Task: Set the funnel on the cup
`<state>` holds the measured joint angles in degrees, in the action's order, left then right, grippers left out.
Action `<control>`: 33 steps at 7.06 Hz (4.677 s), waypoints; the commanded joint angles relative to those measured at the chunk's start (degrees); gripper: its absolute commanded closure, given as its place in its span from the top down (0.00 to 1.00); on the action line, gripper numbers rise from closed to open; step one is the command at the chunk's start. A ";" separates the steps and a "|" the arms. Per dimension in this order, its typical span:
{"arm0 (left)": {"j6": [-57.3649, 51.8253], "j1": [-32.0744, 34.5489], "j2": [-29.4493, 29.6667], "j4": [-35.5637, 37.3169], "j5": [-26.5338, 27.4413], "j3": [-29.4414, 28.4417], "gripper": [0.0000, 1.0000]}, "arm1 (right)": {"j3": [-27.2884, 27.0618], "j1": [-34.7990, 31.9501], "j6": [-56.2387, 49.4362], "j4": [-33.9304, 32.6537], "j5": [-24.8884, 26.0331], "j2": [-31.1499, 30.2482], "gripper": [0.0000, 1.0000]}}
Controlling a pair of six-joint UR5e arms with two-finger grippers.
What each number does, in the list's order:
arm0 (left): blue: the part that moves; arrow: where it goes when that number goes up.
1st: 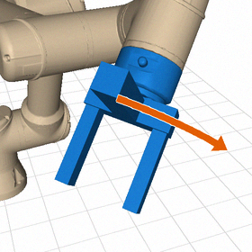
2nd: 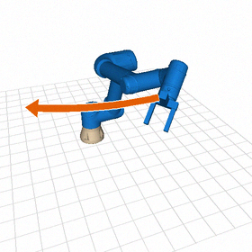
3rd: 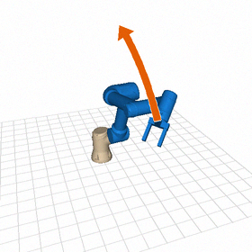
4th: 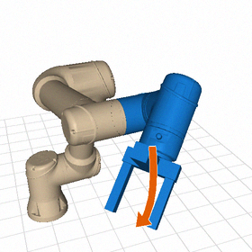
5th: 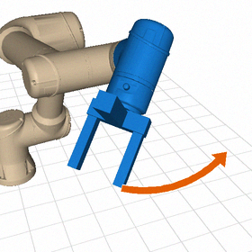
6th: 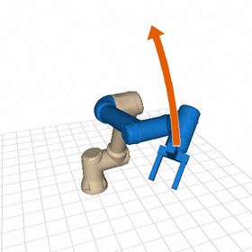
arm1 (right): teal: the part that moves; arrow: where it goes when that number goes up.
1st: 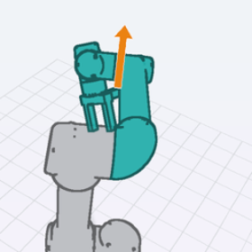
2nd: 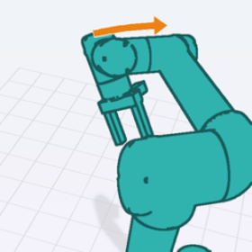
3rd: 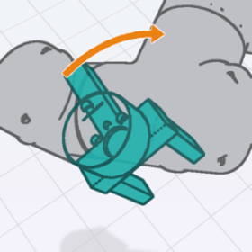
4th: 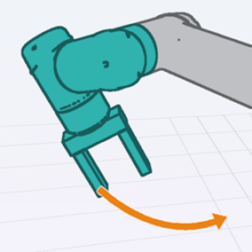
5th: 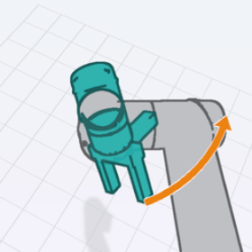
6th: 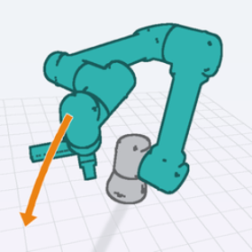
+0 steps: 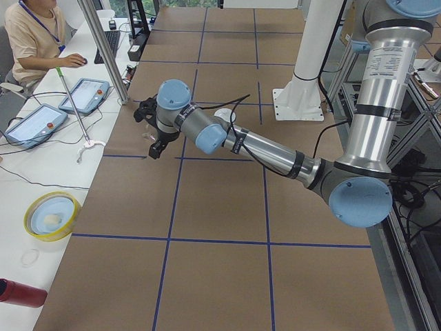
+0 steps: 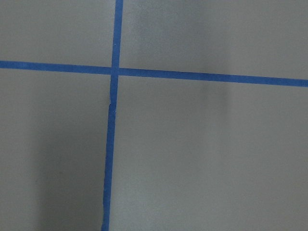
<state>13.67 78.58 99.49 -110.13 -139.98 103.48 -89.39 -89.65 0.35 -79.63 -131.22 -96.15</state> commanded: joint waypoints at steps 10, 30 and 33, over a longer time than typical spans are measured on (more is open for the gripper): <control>59.98 -47.29 15.65 23.12 38.20 12.37 0.94 | 0.00 0.00 0.00 0.00 0.00 0.00 1.00; 48.98 -46.39 -11.43 -4.64 38.02 13.27 0.00 | 0.00 0.00 0.00 0.00 0.00 0.00 1.00; 51.36 -49.31 -9.59 -7.73 38.11 9.73 0.00 | 0.00 0.00 0.00 0.00 0.00 0.00 1.00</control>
<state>64.53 30.03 89.13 -117.20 -101.90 114.25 -89.39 -89.65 0.35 -79.63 -131.22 -96.15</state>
